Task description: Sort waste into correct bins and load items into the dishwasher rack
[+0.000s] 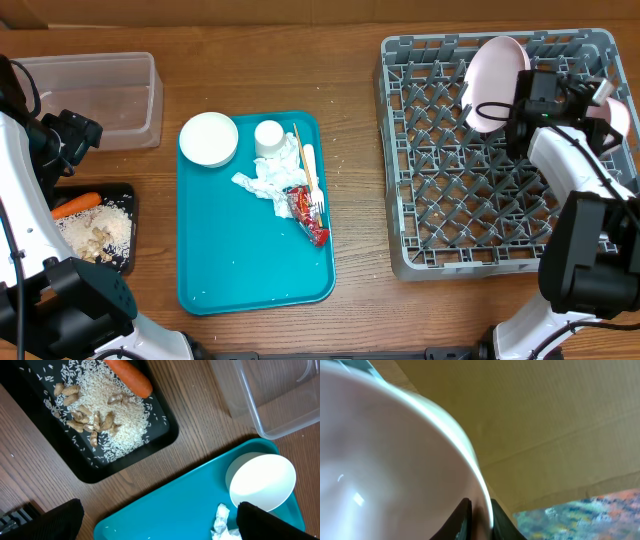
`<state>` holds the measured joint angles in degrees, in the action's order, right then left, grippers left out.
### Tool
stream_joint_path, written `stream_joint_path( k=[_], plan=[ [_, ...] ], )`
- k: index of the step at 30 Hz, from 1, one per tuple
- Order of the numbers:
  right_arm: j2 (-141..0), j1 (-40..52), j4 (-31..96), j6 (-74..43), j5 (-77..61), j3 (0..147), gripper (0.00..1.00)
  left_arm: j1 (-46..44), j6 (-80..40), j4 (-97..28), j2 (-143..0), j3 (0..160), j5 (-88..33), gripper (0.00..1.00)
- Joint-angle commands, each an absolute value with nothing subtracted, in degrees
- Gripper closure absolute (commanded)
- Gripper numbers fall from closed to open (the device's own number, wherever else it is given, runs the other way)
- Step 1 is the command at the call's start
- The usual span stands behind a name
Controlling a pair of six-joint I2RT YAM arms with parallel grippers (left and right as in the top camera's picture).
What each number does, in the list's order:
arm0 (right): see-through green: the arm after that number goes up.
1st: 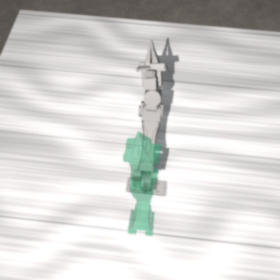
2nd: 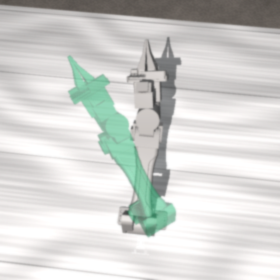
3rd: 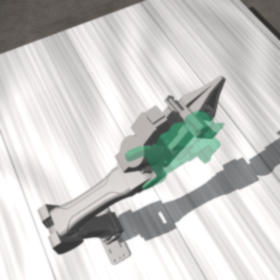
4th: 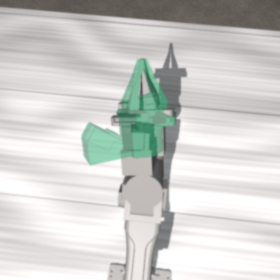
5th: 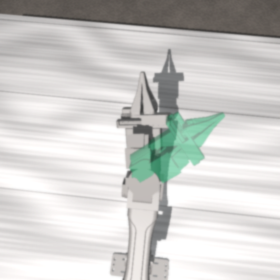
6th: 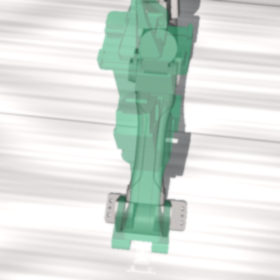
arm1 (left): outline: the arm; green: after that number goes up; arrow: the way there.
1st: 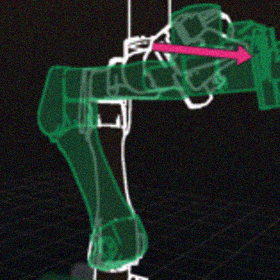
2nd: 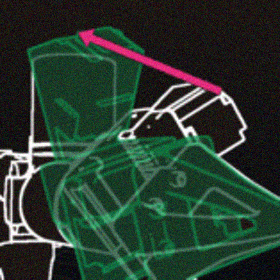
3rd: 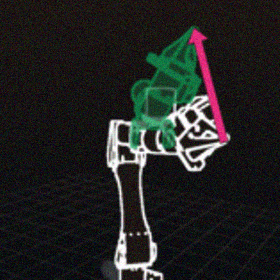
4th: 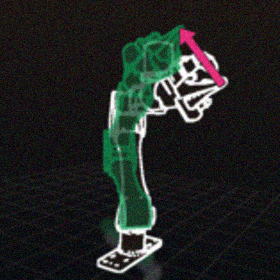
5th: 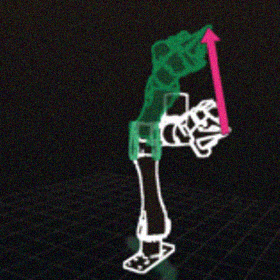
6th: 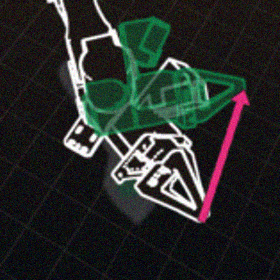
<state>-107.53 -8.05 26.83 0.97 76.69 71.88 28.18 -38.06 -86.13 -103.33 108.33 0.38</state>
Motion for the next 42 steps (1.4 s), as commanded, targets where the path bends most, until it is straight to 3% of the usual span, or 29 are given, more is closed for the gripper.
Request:
stream_joint_path(
  k=[1,10,23,29,30,32,34,37,42],
  plan=[
    [-107.42,-9.26,21.3,13.96,79.7,71.37,0.88,28.47,-38.79,-86.26,-103.83,108.05,0.16,0.0],
    [-107.42,-14.68,13.52,23.44,79.4,71.37,0.89,28.47,-38.79,-86.26,-103.83,108.05,0.16,0.0],
    [-107.44,-10.28,17.19,17.74,73.23,65.52,0.87,28.47,-38.79,-86.26,-103.83,108.05,0.16,0.0],
    [-107.39,-7.16,15.9,17.72,73.19,65.32,0.82,28.47,-38.81,-86.26,-103.83,108.05,0.16,0.0],
    [-107.39,-6.42,15.46,17.69,73.19,65.32,0.8,28.47,-38.79,-86.26,-103.83,108.05,0.16,0.0],
    [-107.37,-5.08,14.63,16.86,73.45,65.39,0.61,28.47,-38.81,-86.26,-103.83,108.05,0.16,0.0],
    [-107.26,-3.68,14.72,13.45,74.54,65.87,0.36,28.47,-38.81,-86.26,-103.83,108.05,0.16,0.0],
    [-106.21,-2.09,19.18,5.58,73.6,66.94,0.23,28.47,-38.81,-86.26,-103.83,108.05,0.16,0.0],
    [-101.58,-3.25,34.3,-11.03,54.92,69.54,0.04,28.47,-38.79,-86.26,-103.83,108.05,0.16,0.0]
  ],
)
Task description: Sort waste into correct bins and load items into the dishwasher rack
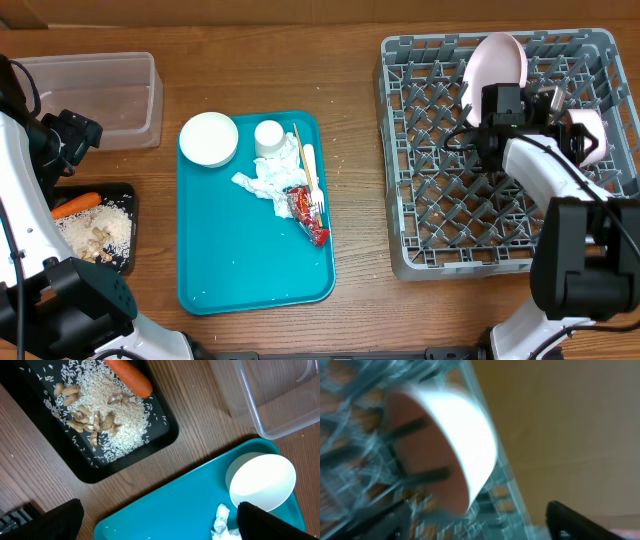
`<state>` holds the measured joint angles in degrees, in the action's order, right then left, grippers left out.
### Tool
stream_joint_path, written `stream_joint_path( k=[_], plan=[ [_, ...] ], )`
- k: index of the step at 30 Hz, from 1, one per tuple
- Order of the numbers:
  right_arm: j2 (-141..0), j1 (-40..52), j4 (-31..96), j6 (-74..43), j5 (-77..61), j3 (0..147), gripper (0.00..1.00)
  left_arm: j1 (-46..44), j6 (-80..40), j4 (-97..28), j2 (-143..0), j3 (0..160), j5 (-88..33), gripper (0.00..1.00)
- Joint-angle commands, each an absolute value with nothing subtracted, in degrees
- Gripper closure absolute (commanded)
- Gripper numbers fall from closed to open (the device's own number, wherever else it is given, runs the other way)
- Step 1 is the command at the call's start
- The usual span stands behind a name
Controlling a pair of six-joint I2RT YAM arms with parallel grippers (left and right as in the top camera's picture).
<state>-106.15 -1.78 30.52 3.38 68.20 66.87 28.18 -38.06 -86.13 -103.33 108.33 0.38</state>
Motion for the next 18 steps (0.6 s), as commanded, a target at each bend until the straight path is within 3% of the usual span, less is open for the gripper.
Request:
stream_joint_path(
  k=[1,6,13,16,18],
  plan=[
    [-99.15,-5.32,37.39,-15.59,44.56,70.63,0.02,28.47,-38.81,-86.26,-103.83,108.05,0.16,0.0],
    [-91.9,-9.5,39.11,-16.82,29.3,72.64,0.02,28.47,-38.79,-86.26,-103.83,108.05,0.16,0.0],
    [-79.4,-14.24,39.68,-20.01,26.72,73.25,0.06,28.47,-38.79,-86.26,-103.83,108.05,0.16,0.0],
    [-77.01,-17.47,39.18,-19.99,22.76,73.25,0.23,28.47,-38.81,-86.26,-103.83,108.05,0.16,0.0],
    [-77.19,-19.79,39.16,-19.99,19.09,73.21,0.51,28.47,-38.79,-86.26,-103.83,108.05,0.16,0.0]
  ],
)
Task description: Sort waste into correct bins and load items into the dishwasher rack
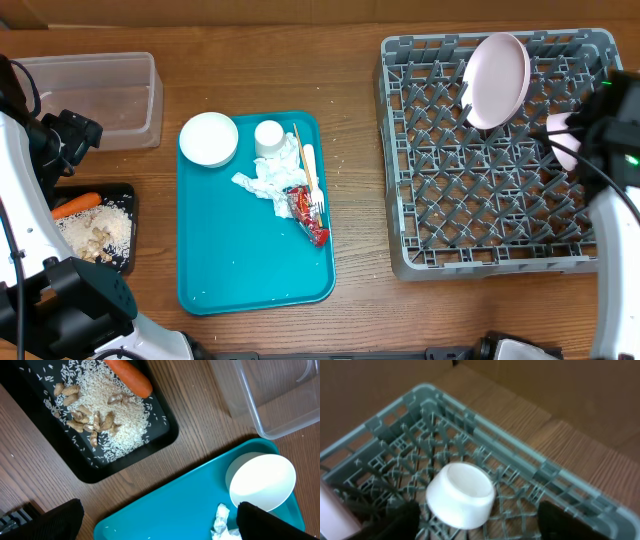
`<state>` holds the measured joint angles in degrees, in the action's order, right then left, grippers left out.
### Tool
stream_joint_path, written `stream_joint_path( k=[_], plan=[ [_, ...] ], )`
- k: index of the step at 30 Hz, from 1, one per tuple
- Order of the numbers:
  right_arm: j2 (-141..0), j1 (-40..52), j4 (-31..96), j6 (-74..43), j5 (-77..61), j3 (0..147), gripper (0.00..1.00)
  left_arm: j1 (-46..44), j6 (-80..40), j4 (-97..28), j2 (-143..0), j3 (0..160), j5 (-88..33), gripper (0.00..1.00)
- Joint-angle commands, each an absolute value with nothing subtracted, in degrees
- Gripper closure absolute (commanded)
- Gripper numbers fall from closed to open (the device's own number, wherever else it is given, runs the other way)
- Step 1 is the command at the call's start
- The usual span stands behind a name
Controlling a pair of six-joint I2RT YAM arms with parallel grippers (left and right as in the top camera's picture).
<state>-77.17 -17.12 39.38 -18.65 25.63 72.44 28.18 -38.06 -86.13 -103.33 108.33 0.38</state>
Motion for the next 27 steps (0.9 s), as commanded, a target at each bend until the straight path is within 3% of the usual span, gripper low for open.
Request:
stream_joint_path(
  k=[1,3,4,7,15,27],
  plan=[
    [-77.76,-20.91,39.07,-20.01,17.28,73.14,0.62,28.47,-38.79,-86.26,-103.83,108.05,0.16,0.0],
    [-79.64,-22.68,38.44,-19.97,14.68,73.14,0.81,28.47,-38.79,-86.26,-103.83,108.05,0.16,0.0],
    [-80.71,-23.31,37.98,-19.99,13.67,73.14,0.86,28.47,-38.79,-86.26,-103.83,108.05,0.16,0.0],
    [-84.71,-24.4,36.67,-18.22,11.09,73.14,0.92,28.47,-38.81,-86.26,-103.83,108.05,0.16,0.0],
    [-95.94,-24.51,34.87,-15.18,9.74,73.14,0.93,28.47,-38.79,-86.26,-103.83,108.05,0.16,0.0],
    [-96.57,-24.51,34.04,-14.5,1.43,73.14,0.93,28.47,-38.81,-86.26,-103.83,108.05,0.16,0.0]
  ],
)
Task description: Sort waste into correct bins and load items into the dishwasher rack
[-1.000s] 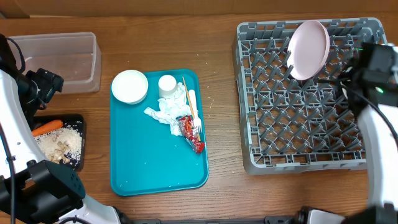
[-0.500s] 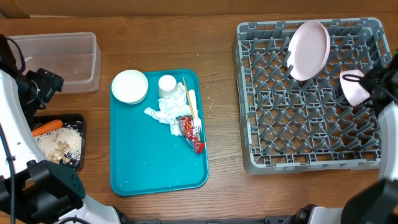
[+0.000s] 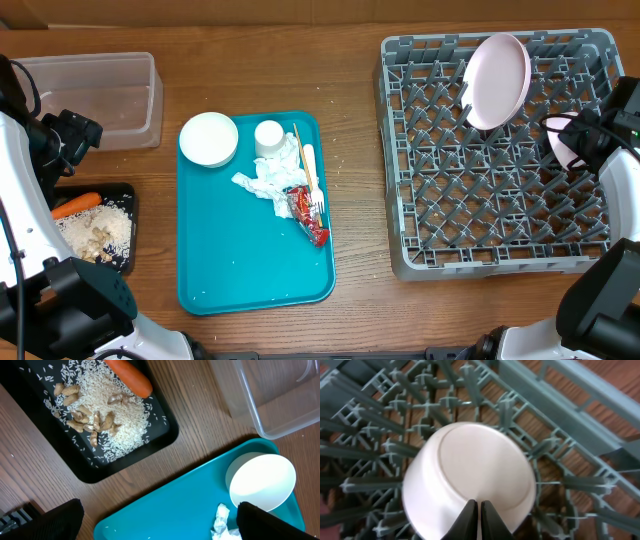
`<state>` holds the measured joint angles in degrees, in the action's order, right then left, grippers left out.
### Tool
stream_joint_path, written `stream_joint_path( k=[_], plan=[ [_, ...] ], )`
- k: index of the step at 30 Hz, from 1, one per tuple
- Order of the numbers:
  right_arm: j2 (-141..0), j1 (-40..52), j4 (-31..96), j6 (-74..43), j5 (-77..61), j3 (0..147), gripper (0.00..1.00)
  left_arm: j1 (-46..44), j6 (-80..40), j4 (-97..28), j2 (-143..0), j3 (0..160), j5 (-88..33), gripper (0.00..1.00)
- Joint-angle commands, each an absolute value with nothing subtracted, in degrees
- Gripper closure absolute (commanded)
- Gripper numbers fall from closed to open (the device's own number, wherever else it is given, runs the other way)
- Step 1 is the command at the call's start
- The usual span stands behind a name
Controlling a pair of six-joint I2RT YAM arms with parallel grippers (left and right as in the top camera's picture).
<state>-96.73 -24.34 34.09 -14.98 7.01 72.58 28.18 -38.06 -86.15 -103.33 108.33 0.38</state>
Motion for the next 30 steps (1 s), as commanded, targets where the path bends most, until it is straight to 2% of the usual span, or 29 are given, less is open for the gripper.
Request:
stream_joint_path(
  k=[1,4,16,20,30],
  plan=[
    [-96.57,-24.51,34.24,-14.37,-0.45,73.14,0.93,28.47,-38.79,-86.26,-103.83,108.05,0.16,0.0],
    [-96.57,-24.47,35.48,-12.51,-6.17,73.14,0.93,28.47,-38.79,-86.26,-103.83,108.05,0.16,0.0],
    [-93.03,-25.26,37.26,-12.43,-4.34,77.56,0.96,28.47,-38.79,-86.26,-103.83,108.05,0.16,0.0],
    [-92.64,-26.2,36.62,-12.4,2.44,81.12,0.84,28.47,-38.79,-86.26,-103.83,108.05,0.16,0.0],
    [-98.72,-29.32,36.32,-11.92,5.74,81.17,0.85,28.47,-38.79,-86.26,-103.83,108.05,0.16,0.0]
  ],
)
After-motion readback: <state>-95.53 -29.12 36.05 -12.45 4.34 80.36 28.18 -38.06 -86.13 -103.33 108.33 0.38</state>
